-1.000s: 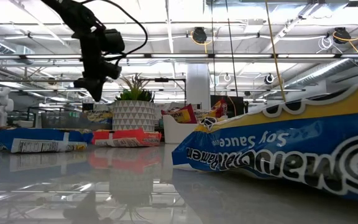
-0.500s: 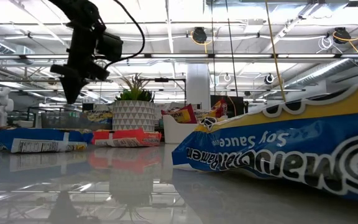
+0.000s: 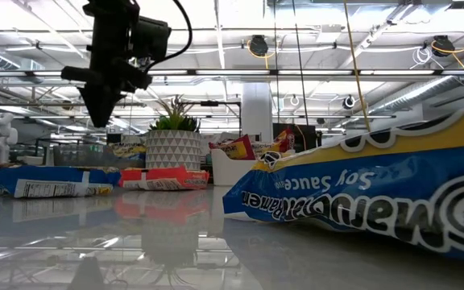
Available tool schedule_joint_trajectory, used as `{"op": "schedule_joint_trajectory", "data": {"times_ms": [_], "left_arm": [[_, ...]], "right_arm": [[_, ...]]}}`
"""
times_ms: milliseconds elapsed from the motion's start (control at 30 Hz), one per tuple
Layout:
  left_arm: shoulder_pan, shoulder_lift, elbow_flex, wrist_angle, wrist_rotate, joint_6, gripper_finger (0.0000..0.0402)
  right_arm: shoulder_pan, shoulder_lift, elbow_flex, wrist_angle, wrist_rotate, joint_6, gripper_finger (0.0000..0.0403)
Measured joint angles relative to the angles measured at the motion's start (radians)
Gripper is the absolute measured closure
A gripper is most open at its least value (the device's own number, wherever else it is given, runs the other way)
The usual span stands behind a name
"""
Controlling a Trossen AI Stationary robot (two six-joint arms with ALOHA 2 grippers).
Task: Sort Maruchan noodles
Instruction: Adjust the black bin
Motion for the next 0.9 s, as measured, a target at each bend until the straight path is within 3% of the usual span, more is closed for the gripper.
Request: {"op": "schedule_joint_trajectory", "data": {"times_ms": [267,400,633,900], "left_arm": [[-0.032,0.000,-0.043,0.017,-0.054,-0.023,0.0161],[-0.032,0.000,-0.136,0.080,-0.064,0.027,0.0136],[-0.029,0.000,-0.265,0.231,-0.112,0.078,0.0183],[0.026,0.000,-0.289,0.258,-0.118,0.005,0.0317]], "right_arm": [[0.046,0.000,0.000,0.000,0.004,0.011,0.0287],[0.066,0.000,0.000,0.000,0.004,0.011,0.0287],[0.079,0.000,0.000,0.000,0.006,0.014,0.0287],[0.073,-0.001,0.000,0.000,0.004,0.013,0.0287]]}}
